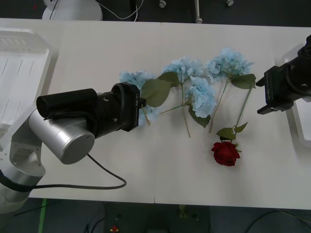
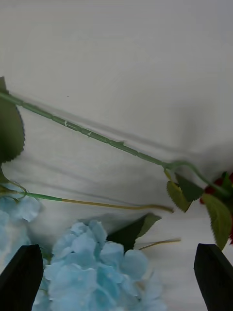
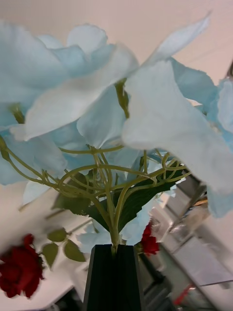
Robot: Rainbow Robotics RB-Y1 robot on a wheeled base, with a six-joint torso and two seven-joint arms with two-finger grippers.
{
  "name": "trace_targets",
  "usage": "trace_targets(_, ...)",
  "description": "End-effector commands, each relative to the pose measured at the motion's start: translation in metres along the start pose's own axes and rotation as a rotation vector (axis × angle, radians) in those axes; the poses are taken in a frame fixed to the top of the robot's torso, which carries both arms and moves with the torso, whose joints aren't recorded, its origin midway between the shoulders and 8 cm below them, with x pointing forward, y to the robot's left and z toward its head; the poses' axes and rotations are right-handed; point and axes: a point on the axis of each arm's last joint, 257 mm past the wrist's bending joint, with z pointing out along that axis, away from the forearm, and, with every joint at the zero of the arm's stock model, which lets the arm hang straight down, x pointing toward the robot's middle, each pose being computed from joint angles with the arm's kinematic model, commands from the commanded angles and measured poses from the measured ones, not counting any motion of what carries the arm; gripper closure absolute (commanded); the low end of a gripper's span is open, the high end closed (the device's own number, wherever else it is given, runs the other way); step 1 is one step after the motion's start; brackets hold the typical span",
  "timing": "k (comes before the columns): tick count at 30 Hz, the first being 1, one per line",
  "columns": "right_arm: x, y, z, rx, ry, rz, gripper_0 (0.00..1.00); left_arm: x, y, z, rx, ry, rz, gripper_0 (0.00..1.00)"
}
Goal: Put the red flowers into the right box and the blue flowers into the left box
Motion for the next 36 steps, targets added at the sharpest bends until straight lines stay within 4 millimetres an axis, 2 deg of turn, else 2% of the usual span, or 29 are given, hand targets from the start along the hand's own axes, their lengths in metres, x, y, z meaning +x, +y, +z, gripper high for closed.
trace_targets(1, 0.033, 0.017, -0.011, -0.031, 0.093, 0.282, 0.1, -0.032, -0.018, -0.038, 0.014, -0.085, 0.31, 1.0)
trace_targets(4, 0.025, 0.028, -0.01, -0.05, 0.109, 0.516, 0.1, -0.047, -0.022, -0.048, 0.002, -0.119, 0.535, 1.0)
trace_targets(7, 0.004, 0.036, -0.004, -0.065, 0.099, 0.673, 0.1, -0.054, -0.032, -0.052, 0.016, -0.138, 0.732, 1.0)
trace_targets(12, -0.031, 0.037, 0.011, -0.066, 0.055, 0.834, 0.11, -0.053, -0.058, -0.054, 0.107, -0.169, 0.967, 1.0)
trace_targets(14, -0.037, 0.033, 0.015, -0.055, 0.044, 0.858, 0.1, -0.057, -0.065, -0.056, 0.121, -0.196, 1.047, 1.0)
trace_targets(17, -0.041, 0.027, 0.024, -0.037, 0.032, 0.901, 0.1, -0.08, -0.07, -0.068, 0.098, -0.26, 1.15, 1.0)
trace_targets(19, -0.038, 0.018, 0.034, -0.015, 0.02, 0.934, 0.1, -0.113, -0.074, -0.086, 0.058, -0.34, 1.219, 1.0)
trace_targets(21, -0.036, 0.01, 0.041, -0.001, 0.002, 0.965, 0.1, -0.14, -0.089, -0.105, 0.043, -0.413, 1.263, 1.0)
trace_targets(25, -0.03, 0.001, 0.053, -0.005, -0.02, 1.002, 0.1, -0.183, -0.112, -0.143, -0.001, -0.503, 1.245, 1.0)
trace_targets(26, -0.025, -0.003, 0.058, -0.006, -0.023, 1.0, 0.1, -0.202, -0.119, -0.16, -0.047, -0.533, 1.244, 1.0)
trace_targets(29, -0.024, -0.007, 0.064, -0.014, -0.033, 1.02, 0.1, -0.243, -0.127, -0.192, -0.152, -0.6, 1.247, 1.0)
trace_targets(32, -0.017, -0.011, 0.075, -0.014, -0.042, 1.013, 0.1, -0.294, -0.133, -0.225, -0.233, -0.677, 1.231, 1.0)
trace_targets(34, -0.011, -0.014, 0.081, -0.013, -0.04, 1.007, 0.1, -0.319, -0.133, -0.237, -0.261, -0.709, 1.214, 1.0)
trace_targets(36, -0.006, -0.017, 0.088, -0.015, -0.042, 1.004, 0.1, -0.357, -0.133, -0.25, -0.294, -0.745, 1.196, 1.0)
